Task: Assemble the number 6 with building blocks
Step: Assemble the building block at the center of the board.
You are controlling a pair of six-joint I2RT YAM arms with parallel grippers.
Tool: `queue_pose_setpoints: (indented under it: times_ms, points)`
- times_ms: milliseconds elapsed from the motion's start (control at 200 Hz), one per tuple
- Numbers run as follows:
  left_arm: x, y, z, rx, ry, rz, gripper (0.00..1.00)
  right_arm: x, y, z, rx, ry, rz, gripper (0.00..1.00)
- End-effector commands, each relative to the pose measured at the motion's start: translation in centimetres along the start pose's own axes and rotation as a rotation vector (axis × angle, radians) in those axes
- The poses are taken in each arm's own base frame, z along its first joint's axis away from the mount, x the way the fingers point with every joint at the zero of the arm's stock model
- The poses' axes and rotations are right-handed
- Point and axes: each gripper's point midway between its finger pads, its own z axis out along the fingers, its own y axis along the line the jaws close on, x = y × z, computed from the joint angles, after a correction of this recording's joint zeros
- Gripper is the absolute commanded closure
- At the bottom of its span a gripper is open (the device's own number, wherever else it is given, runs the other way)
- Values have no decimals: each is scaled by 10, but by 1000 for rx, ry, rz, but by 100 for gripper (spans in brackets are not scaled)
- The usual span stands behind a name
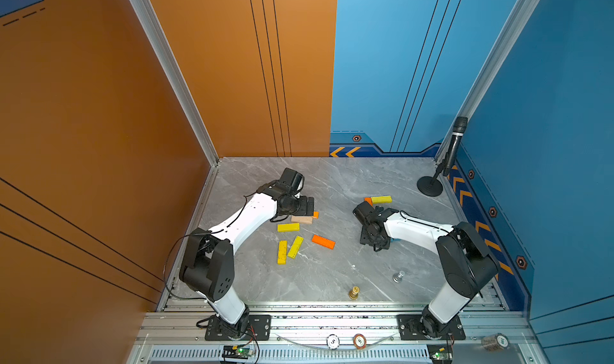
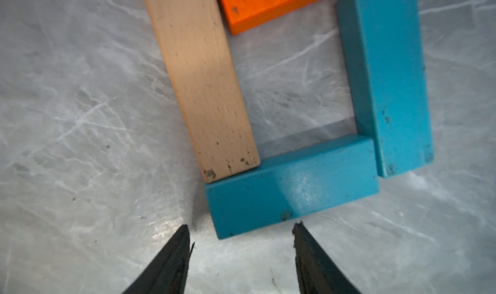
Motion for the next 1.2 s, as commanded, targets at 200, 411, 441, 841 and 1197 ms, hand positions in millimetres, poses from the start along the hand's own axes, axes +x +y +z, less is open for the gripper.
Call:
queue_pose_setpoints:
  times_ms: [200, 411, 441, 841, 1197]
  points:
    - [0, 2, 1, -9, -4, 7, 3, -21, -28, -38, -22, -60, -25, 37]
    - [1, 10, 4, -40, 3, -4, 3, -39, -59, -50, -33, -87, 26, 37]
    - [1, 11, 5, -45, 5, -5, 3, -41, -59, -50, -44, -85, 22, 37]
    - [16, 36, 37, -251, 90, 21, 5, -52, 24, -69, -238, -162, -263, 31]
    - [7, 10, 77, -260, 163, 92, 2, -27, 42, -76, -420, -216, -276, 14]
